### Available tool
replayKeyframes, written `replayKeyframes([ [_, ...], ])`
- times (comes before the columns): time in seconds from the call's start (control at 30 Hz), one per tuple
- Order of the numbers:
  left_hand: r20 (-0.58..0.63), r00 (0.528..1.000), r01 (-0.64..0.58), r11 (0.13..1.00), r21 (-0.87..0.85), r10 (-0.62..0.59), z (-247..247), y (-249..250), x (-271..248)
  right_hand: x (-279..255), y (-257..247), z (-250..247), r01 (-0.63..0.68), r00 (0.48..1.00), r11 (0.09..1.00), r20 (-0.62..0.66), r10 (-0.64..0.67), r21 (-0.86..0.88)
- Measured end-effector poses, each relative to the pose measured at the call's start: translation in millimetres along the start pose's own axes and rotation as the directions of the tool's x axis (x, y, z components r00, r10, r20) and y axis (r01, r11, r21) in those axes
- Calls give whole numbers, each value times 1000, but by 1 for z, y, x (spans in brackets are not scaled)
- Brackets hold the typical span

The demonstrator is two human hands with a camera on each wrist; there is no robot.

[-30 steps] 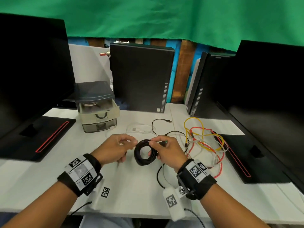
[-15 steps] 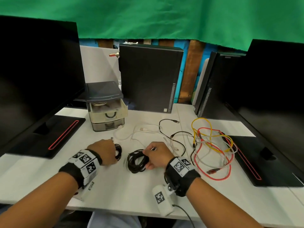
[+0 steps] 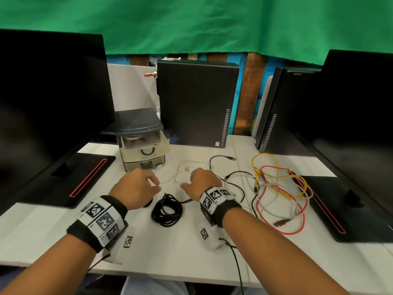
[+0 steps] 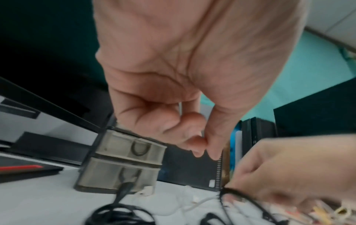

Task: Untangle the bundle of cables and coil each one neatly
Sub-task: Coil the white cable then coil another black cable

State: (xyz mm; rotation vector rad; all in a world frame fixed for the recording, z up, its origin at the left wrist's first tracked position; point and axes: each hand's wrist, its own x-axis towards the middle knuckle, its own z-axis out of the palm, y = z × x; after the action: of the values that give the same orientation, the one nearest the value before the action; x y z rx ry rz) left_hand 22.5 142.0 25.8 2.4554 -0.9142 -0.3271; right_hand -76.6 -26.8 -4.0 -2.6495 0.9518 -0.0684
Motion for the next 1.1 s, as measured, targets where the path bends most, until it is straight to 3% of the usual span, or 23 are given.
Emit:
replayKeyframes([
  [0.07,-4,999,-44,995,-93,44,3,16,-4,15,7,-5,-16,999,1000,48,17,-26],
  [0.13,-19,996,-86,983,-163,84,3,28,-7,33,18,-30,-64,997,996,-39,67,65],
  [0.2,-52,993,-115,970,-213,106,-2,36,-7,47,30,-77,-92,969,977,-208,132,190],
  [0.3,-102,987,-148,930,-336,121,-9,45,-4,48,53,-160,51,856,888,-478,197,457],
  [0.37,-154,981,-175,885,-431,119,-11,56,-1,36,66,-209,194,811,766,-540,226,613],
  [0.47,-236,959,-261,824,-502,160,-10,86,3,3,71,-269,359,775,657,-604,187,663],
  [0.57,-277,931,-355,763,-541,238,-2,135,7,-36,65,-304,465,774,578,-625,100,670],
  [0.73,-336,842,-539,648,-538,422,25,239,17,-68,54,-313,507,834,483,-547,-67,714],
  [0.83,-242,863,-490,618,-615,443,43,268,17,-73,63,-317,524,824,439,-565,-43,730],
  [0.9,-127,880,-385,531,-755,457,51,272,10,-73,77,-319,524,816,427,-579,-3,737],
  [1.0,92,841,-158,405,-901,532,53,268,-9,-68,103,-315,493,815,438,-576,72,752],
  [1.1,113,814,-110,342,-933,570,53,254,-21,-65,123,-298,386,843,477,-512,165,790],
])
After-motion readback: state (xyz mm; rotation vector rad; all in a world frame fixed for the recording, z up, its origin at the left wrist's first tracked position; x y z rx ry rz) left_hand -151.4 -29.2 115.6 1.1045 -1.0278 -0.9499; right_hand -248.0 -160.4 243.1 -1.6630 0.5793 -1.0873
